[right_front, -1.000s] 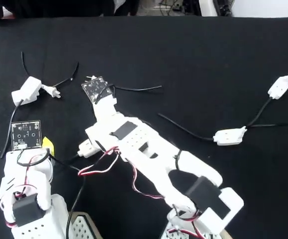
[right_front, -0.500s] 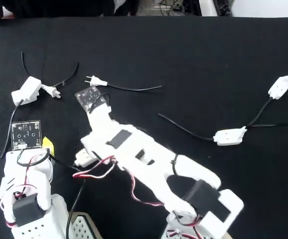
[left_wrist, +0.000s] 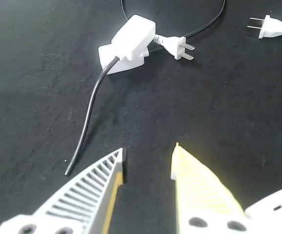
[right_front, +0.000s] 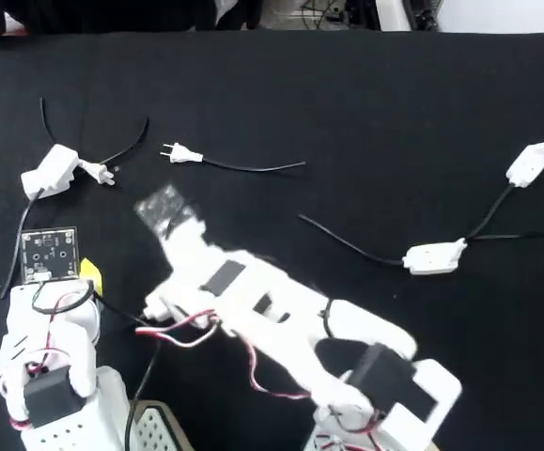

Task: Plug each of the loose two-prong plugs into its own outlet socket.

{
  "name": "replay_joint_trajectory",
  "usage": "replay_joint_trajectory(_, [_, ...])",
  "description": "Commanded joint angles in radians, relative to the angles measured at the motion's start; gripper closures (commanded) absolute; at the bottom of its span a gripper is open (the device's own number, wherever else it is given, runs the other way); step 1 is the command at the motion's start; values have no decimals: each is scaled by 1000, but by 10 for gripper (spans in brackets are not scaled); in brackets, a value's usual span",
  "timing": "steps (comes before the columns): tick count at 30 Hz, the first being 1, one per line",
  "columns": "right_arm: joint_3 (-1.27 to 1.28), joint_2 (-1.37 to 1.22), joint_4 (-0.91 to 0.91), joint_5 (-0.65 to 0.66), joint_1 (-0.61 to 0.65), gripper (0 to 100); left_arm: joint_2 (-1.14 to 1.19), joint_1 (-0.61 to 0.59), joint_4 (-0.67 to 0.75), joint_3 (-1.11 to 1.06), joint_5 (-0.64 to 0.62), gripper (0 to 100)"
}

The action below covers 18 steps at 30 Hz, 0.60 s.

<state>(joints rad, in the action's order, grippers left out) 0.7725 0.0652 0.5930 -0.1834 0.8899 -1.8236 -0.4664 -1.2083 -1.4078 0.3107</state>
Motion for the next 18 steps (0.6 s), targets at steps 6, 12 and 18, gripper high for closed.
replay_joint_trajectory(6, [41, 131, 115, 14, 14, 884, -2, -2, 12, 8, -8, 834])
replay_joint_trajectory(12, [94, 295, 132, 14, 12, 865, -2, -2, 14, 8, -8, 834])
replay_joint_trajectory(18, [104, 358, 132, 11, 12, 804, -2, -2, 14, 8, -9, 834])
